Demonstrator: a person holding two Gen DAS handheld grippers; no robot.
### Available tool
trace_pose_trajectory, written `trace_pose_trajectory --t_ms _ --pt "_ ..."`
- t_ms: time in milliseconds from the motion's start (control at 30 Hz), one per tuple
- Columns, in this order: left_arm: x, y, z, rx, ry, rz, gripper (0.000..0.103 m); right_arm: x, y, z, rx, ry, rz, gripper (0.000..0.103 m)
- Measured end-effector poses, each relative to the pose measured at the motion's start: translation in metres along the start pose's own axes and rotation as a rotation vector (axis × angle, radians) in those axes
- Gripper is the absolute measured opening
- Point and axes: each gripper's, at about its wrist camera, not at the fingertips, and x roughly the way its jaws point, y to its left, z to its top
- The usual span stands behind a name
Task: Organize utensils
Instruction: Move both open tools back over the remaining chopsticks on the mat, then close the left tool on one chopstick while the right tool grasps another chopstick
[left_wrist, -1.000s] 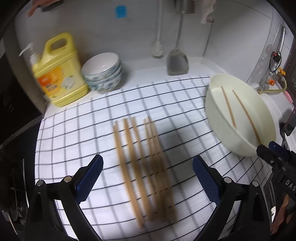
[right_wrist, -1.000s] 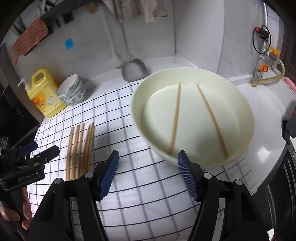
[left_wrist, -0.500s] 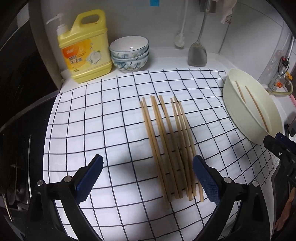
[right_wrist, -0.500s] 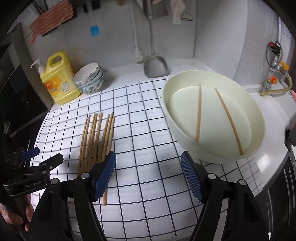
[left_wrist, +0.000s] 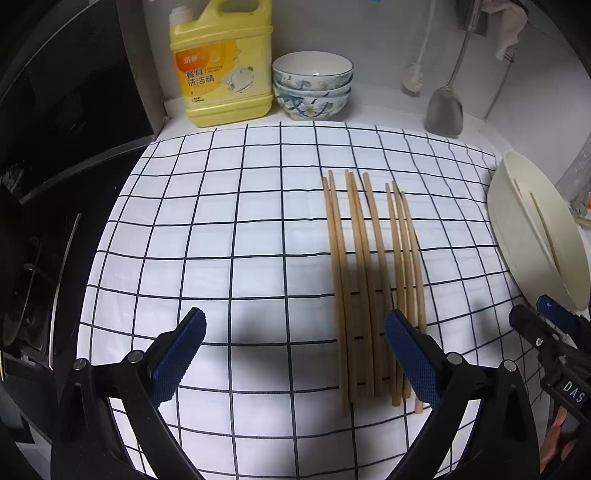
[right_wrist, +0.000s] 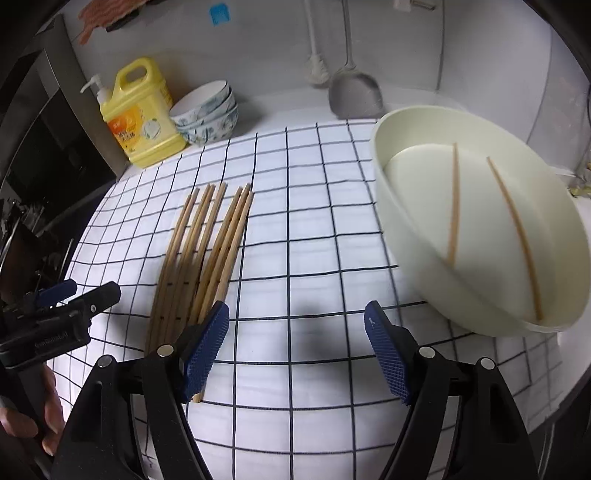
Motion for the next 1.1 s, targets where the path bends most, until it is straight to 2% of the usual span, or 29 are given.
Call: trace_pose_trajectory --t_ms 200,267,567,767,1100 --pt "0.021 0.005 0.0 0.016 -0.012 0.024 0.095 0.025 0.009 -0.002 0.005 0.009 0.01 0.072" --pt "0.03 0.007 0.0 0.02 0.005 0.019 0.095 0.033 0.013 -0.004 0.02 0.013 0.014 0.072" --pt "0.045 0.018 -0.001 0.039 -0.01 0.009 0.095 0.06 0.034 -0.005 0.017 0.024 -0.006 0.072" --pt "0.048 0.021 0.0 0.045 -0.009 -0.01 0.095 0.069 0.044 -0.006 -0.009 0.027 -0.074 0.072" --pt "0.055 0.017 0.0 0.064 0.002 -0.034 0.095 0.072 0.054 -0.012 -0.057 0.025 -0.12 0.072"
